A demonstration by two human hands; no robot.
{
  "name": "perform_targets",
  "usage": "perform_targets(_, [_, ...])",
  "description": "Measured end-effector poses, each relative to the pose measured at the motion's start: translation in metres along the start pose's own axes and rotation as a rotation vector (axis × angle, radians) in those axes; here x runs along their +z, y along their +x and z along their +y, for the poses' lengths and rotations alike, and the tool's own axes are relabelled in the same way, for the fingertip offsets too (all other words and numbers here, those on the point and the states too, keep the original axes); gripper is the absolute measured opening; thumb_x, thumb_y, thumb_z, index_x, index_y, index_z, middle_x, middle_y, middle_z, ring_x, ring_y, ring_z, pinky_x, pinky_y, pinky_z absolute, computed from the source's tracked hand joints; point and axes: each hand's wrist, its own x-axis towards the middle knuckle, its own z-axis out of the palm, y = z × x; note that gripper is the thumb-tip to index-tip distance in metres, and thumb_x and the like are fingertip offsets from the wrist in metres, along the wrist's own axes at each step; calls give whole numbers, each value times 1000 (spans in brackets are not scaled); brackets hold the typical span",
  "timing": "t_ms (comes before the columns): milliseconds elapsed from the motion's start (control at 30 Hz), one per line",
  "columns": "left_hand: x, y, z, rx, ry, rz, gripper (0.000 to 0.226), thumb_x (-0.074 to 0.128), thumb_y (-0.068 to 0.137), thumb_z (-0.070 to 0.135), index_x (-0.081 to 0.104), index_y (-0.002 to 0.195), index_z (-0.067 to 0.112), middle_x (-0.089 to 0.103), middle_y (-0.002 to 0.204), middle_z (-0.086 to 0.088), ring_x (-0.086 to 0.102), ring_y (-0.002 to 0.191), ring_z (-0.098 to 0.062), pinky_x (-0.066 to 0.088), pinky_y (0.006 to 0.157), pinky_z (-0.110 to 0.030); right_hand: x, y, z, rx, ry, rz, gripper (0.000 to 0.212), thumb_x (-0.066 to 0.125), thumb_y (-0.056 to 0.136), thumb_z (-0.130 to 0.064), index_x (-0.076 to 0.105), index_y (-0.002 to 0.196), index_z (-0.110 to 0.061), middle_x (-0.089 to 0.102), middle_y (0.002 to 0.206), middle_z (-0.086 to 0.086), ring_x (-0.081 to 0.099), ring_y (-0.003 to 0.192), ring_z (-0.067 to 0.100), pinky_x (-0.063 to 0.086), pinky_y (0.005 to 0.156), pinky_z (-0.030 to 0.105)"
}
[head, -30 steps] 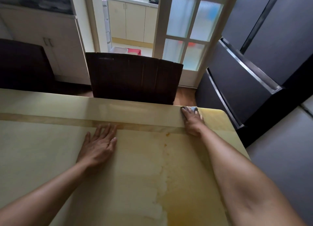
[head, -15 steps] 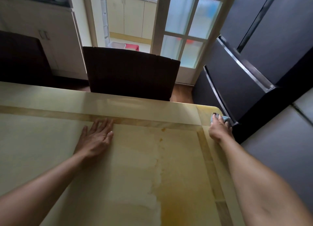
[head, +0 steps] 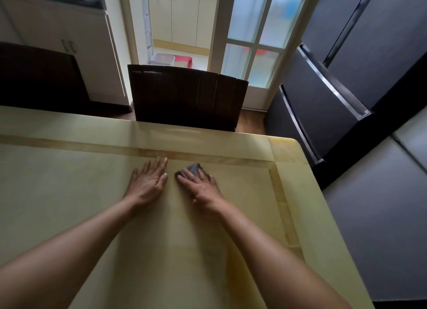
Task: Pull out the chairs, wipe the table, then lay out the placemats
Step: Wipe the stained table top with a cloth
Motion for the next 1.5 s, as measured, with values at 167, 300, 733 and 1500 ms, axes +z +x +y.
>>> perform_targets(167, [19,-38,5,49,40,-12,55,18,102,38,-12,147,29,-15,155,11,-14,145,-10,-11,116,-36,1,-13,11,79,-31,38,71,38,94,-9,5,152,-34,-7,160,-6,-12,147,23,-10,117,42])
perform_targets(300, [25,-49,-3,41,40,-30,55,18,102,36,-17,143,28,-14,156,11,-15,144,-9,-11,117,-36,-14,-33,73,374,51,164,59,28,101,-16,2,152,-31,-10,160,-4,-13,147,25,-8,118,43])
perform_targets(733, [25,-43,-5,26,7,-38,54,20,102,35,-5,149,28,-8,158,7,-9,146,-13,-9,116,-38,-19,-136,178,909,97,307,55,27,101,-18,8,152,-21,-3,161,3,7,145,36,10,116,42])
perform_targets(1500, [23,-107,-6,45,10,-49,52,16,101,41,-2,149,31,-7,158,7,-11,146,-12,-10,117,-38,64,-87,-86,42,-78,-7,56,22,101,-24,-3,152,-29,-10,159,-8,-16,146,21,-18,116,42])
